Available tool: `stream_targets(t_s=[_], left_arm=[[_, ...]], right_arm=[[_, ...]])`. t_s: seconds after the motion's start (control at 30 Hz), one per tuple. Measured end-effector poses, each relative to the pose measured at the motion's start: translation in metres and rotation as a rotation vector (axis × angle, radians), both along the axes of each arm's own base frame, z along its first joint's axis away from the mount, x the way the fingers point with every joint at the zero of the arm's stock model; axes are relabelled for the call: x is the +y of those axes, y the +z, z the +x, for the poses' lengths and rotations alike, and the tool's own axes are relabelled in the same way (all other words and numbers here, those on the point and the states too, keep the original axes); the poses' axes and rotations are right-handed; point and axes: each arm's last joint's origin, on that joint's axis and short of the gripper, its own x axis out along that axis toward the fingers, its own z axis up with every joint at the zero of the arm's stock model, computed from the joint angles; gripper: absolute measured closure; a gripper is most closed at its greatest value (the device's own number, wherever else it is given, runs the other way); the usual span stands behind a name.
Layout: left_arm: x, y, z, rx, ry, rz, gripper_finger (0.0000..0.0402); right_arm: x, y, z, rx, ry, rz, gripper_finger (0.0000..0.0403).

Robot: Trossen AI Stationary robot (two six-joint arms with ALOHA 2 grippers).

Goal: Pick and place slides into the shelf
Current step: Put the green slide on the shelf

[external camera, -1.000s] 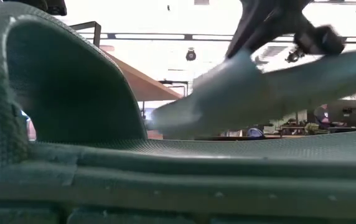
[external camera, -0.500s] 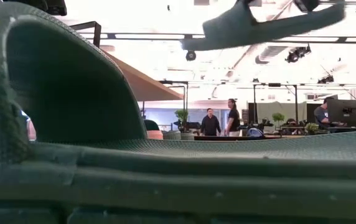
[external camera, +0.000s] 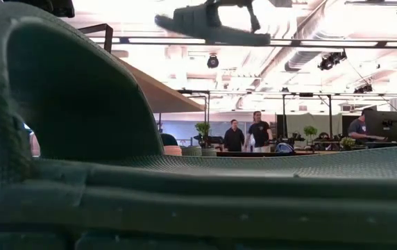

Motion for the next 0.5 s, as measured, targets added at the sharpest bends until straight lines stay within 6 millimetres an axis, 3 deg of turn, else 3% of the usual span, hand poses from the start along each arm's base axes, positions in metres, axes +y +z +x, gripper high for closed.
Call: stream_targets(t_s=[0.23, 0.5], left_arm=[[0.0, 0.0, 0.0, 0.0, 0.0, 0.0, 0.0401], [0.0, 0.0, 0.0, 0.0, 0.0, 0.0, 0.0401]], right_arm=[[-0.049, -0.023, 0.031, -0.039, 0.131, 0.122, 0.0403], [-0.073, -0.02, 0.092, -0.019, 0.196, 0.14, 0.0403]])
